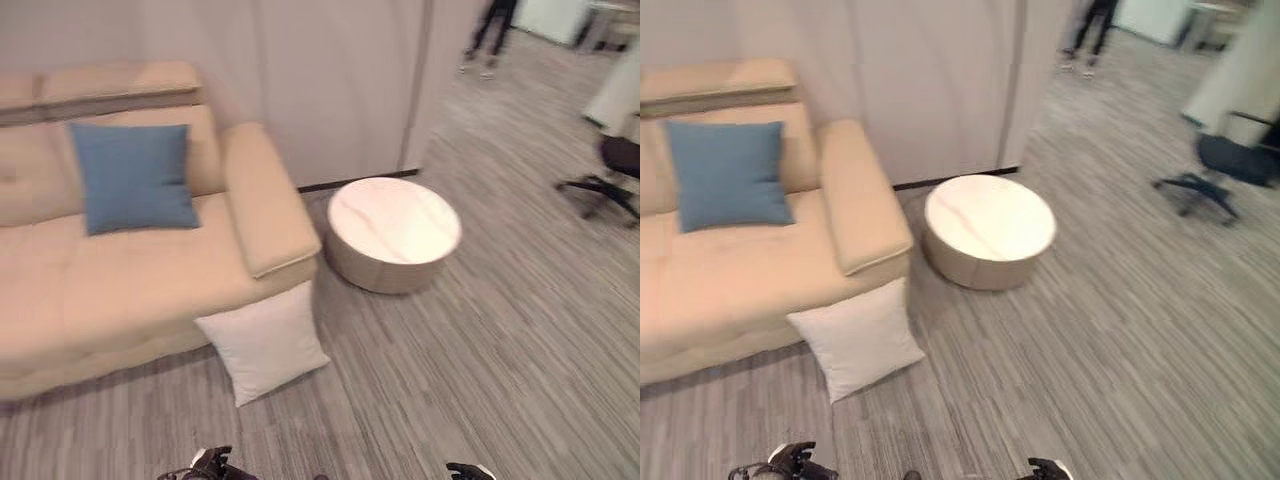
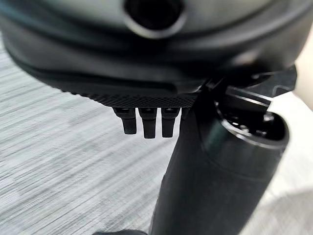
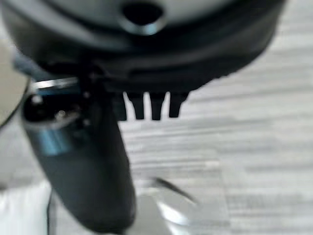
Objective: Pick up all the scattered cushions and arrange them neatly on the sofa.
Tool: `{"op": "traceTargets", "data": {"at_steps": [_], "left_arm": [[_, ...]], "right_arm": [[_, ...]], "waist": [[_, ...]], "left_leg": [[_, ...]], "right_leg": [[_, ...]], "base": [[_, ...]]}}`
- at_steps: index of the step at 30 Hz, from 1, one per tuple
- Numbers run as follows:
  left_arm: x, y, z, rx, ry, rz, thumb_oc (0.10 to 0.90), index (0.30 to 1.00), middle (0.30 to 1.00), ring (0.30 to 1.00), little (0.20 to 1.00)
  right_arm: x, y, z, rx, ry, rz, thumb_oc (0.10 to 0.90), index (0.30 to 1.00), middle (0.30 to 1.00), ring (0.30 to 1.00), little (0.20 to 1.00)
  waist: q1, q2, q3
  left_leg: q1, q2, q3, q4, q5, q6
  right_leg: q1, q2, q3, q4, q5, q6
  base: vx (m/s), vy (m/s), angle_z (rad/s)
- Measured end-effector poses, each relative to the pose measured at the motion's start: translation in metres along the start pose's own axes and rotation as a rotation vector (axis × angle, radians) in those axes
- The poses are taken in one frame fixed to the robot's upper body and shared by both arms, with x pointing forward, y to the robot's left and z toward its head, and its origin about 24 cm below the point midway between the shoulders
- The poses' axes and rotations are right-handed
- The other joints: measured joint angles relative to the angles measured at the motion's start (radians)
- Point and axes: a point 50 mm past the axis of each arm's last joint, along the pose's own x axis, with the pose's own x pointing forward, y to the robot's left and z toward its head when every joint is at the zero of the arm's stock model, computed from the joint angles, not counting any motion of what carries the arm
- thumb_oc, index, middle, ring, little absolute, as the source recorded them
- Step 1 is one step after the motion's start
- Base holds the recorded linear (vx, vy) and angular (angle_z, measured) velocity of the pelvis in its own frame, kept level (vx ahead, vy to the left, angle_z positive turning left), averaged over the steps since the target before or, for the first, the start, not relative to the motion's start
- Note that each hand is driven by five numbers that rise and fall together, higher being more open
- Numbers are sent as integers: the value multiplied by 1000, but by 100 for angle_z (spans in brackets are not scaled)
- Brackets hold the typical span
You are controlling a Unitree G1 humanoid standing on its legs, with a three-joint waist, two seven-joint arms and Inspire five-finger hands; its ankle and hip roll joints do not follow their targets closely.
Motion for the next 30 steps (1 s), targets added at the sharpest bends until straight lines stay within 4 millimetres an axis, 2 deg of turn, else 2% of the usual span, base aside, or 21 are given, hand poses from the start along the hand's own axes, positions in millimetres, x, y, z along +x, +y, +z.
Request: {"op": "traceTargets", "data": {"at_steps": [2,5,6,7,8,10,11,12,13,14,16,17,18,19,20,23,24,26,28,29,30], "left_arm": [[-1,0,-12,-1,46,2,800,900,900,900,900],[-8,-3,-47,5,135,-8,800,900,900,900,900],[-10,-3,-56,9,158,-7,800,900,900,900,900],[-10,-4,-58,8,167,-9,800,900,900,900,900],[-10,-5,-55,8,162,-13,800,900,900,900,900],[-10,-12,-55,-2,152,-26,800,900,900,900,900],[-10,-12,-55,-2,152,-26,800,900,900,900,900],[-10,-12,-56,-9,150,-25,800,900,900,900,900],[-8,-10,-46,-16,129,-18,800,900,900,900,900],[-7,-10,-41,-22,115,-15,800,900,900,900,900],[-3,-10,-16,-113,47,18,800,900,900,900,900],[-2,-9,-6,-144,13,32,800,900,900,900,900],[0,-3,9,-179,-38,56,800,900,900,900,900],[1,1,16,-185,-60,70,800,900,900,900,900],[1,5,24,-199,-87,79,800,900,900,900,900],[1,6,32,-235,-105,80,800,900,900,900,900],[1,5,32,-245,-102,77,800,900,900,900,900],[1,4,32,-244,-105,74,800,900,900,900,900],[0,3,19,-257,-75,74,800,900,900,900,900],[0,0,12,-267,-57,71,800,900,900,900,900],[0,-3,8,-279,-40,64,800,900,900,900,900]], "right_arm": [[0,5,2,8,0,9,800,900,900,900,900],[0,10,1,4,5,22,800,900,900,900,900],[-1,16,-8,11,26,36,800,900,900,900,900],[-2,19,-11,10,38,42,800,900,900,900,900],[-3,22,-19,12,56,52,800,900,900,900,900],[-4,20,-26,8,85,47,800,900,900,900,900],[-4,20,-26,8,85,47,800,900,900,900,900],[-1,14,-9,6,29,32,800,900,900,900,900],[0,10,0,4,8,23,800,900,900,900,900],[1,9,8,4,-11,20,800,900,900,900,900],[2,9,14,11,-33,14,800,900,900,900,900],[2,12,20,5,-56,19,800,900,900,900,900],[2,17,24,-11,-72,26,800,900,900,900,900],[2,20,26,-14,-79,34,800,900,900,900,900],[2,24,27,-11,-80,43,800,900,900,900,900],[3,18,44,-13,-125,22,800,900,900,900,900],[3,14,51,-13,-153,10,800,900,900,900,900],[3,10,48,-19,-145,1,800,900,900,900,900],[3,7,41,-39,-128,-5,800,900,900,900,900],[2,4,38,-52,-122,-13,800,900,900,900,900],[2,0,30,-67,-105,-21,800,900,900,900,900]], "waist": [[-14,-24,14],[-15,-53,3],[-17,-72,-11],[-18,-68,-13],[-30,-71,-13],[-29,-50,-21],[-29,-50,-21],[-26,-49,-19],[-40,-56,-13],[-32,-60,-7],[-1,-84,16],[10,-81,20],[8,-101,32],[5,-109,39],[7,-124,48],[11,-112,86],[8,-100,96],[17,-83,105],[17,-58,93],[11,-42,84],[15,-22,68]], "left_leg": [[40,-4,-56,-4,-26,5],[93,-4,-113,15,-108,3],[105,2,-143,41,-141,-28],[115,23,-167,60,-168,-39],[108,39,-138,104,-199,-113],[124,90,-70,142,-225,-163],[124,90,-70,142,-225,-163],[119,111,-32,159,-204,-207],[76,96,-14,265,-231,-254],[41,85,1,334,-236,-275],[-113,60,128,655,-216,-312],[-158,81,185,733,-194,-300],[-201,135,301,781,-191,-285],[-205,166,342,742,-202,-265],[-194,209,384,616,-205,-262],[-154,271,388,339,-188,-287],[-144,299,375,229,-146,-322],[-151,335,321,76,-58,-357],[-141,355,304,7,-9,-362],[-138,354,300,9,3,-347],[-129,347,294,16,53,-330]], "right_leg": [[-20,-20,21,-178,131,2],[-40,-54,-50,-206,175,4],[-20,-55,-46,-204,204,6],[3,-35,-37,-204,235,-5],[30,-21,-43,-201,277,-53],[65,29,-56,-177,290,-134],[65,29,-56,-177,290,-134],[80,47,-38,-177,272,-151],[103,45,-51,-199,264,-158],[121,47,-53,-205,259,-161],[154,38,-81,-213,237,-189],[168,41,-107,-219,216,-213],[187,35,-146,-235,206,-225],[198,32,-163,-242,200,-229],[200,29,-183,-241,192,-235],[226,23,-195,-242,189,-216],[241,23,-202,-242,173,-205],[266,26,-207,-243,160,-180],[286,28,-205,-243,153,-141],[300,27,-204,-242,145,-126],[311,26,-192,-243,136,-105]], "base": [[260,-96,117],[299,-165,63],[318,-211,94],[422,-281,122],[342,-224,133],[279,-180,85],[243,-148,15],[175,-197,28],[84,-144,35],[51,-200,42],[108,-201,44],[203,-102,79],[138,15,93],[127,43,98],[128,65,65],[193,187,20],[167,210,17],[152,263,6],[130,300,-16],[145,339,-19],[119,258,-22]]}}
